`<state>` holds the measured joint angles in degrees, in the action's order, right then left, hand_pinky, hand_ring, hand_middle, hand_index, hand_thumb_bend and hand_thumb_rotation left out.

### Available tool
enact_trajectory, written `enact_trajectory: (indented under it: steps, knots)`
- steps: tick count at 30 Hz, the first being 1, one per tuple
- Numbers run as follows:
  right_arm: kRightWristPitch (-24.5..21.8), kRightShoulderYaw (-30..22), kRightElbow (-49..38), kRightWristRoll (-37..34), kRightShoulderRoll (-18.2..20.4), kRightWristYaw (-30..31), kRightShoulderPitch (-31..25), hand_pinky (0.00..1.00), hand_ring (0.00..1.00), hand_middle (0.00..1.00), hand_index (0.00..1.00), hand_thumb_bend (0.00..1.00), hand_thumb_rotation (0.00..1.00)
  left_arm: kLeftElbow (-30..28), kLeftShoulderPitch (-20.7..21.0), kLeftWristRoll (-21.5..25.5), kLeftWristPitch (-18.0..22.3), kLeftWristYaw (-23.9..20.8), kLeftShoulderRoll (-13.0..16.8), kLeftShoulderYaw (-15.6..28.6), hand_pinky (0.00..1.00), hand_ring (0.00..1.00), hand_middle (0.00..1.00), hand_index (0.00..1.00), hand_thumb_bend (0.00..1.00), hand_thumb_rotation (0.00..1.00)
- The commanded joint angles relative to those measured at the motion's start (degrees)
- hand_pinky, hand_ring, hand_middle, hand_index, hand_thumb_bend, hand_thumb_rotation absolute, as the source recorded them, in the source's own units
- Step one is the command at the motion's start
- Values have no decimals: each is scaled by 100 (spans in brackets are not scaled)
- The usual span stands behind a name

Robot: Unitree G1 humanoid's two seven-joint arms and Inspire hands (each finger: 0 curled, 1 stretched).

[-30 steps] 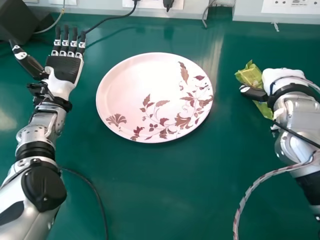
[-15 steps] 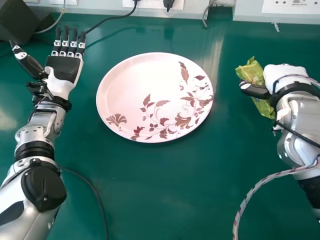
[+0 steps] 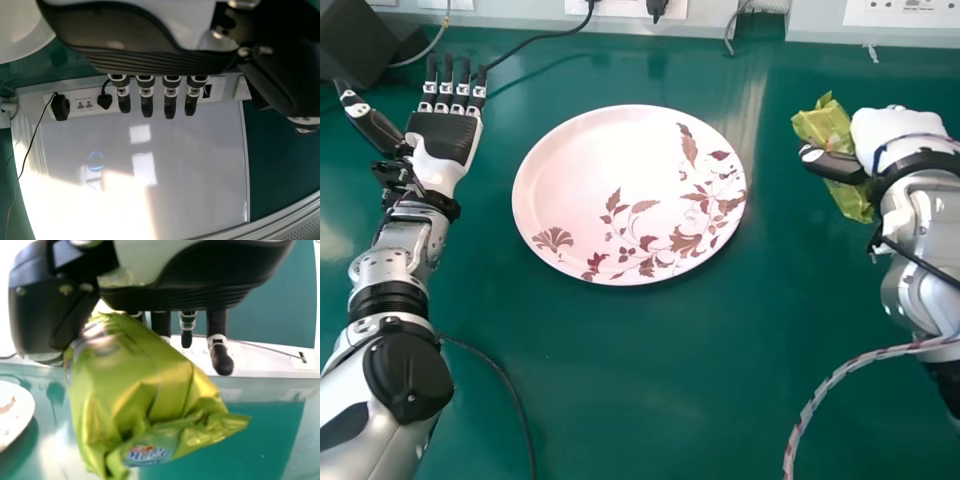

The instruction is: Pick up biscuit and place it in the plate

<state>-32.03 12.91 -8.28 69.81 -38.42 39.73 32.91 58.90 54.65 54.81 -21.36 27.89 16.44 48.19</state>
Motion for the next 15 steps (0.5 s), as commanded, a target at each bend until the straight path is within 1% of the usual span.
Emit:
enact_trajectory:
  steps: [1,15]
  knots:
    - [-55,-132,-210,70,-10,75,46,12,19,26,49,51,5,-42,-30,-24,-18,45,32,-52,100,100,100,100,100,38]
    - [142,-233,-798,344,59,377,196,11,18,25,49,51,5,0,-26,-61,21,71,48,-93,100,100,100,100,100,41]
